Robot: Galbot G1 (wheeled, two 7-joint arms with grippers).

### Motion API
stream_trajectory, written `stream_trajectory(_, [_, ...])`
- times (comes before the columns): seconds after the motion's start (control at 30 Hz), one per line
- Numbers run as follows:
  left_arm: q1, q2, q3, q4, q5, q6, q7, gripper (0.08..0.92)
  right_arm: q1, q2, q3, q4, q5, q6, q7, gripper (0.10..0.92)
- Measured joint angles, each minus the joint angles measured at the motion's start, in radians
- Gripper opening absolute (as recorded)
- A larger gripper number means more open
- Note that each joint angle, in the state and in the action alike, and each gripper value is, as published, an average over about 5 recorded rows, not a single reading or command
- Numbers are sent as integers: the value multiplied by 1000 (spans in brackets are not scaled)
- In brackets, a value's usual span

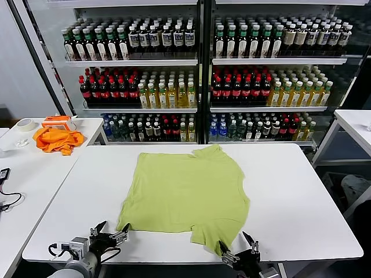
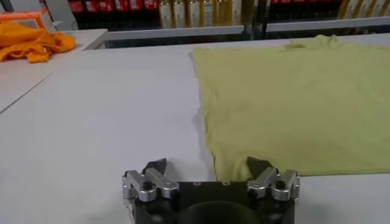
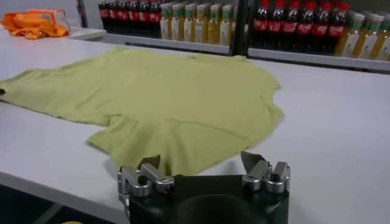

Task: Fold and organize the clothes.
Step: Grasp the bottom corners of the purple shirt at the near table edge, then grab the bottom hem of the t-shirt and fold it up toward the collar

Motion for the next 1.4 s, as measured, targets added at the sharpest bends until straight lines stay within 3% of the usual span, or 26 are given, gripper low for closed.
stream_trajectory(0.2, [5,-2,6,-1,-1,-1,-2,653,5,3,-9,1,16,-18,10,768])
stream_trajectory(0.83, [4,-5,25,-6,1,-1,-1,112,26,5,-1,-4,63,-38,21,222])
stream_trajectory(1.0, [1,-2,28,-11,0,-1,4,82,31,-4,9,1,79,-36,8,111])
stream_trajectory(1.4, [22,29,31,-77,-12,12,8,82,-22,-59,81,96,116,-71,-23,106])
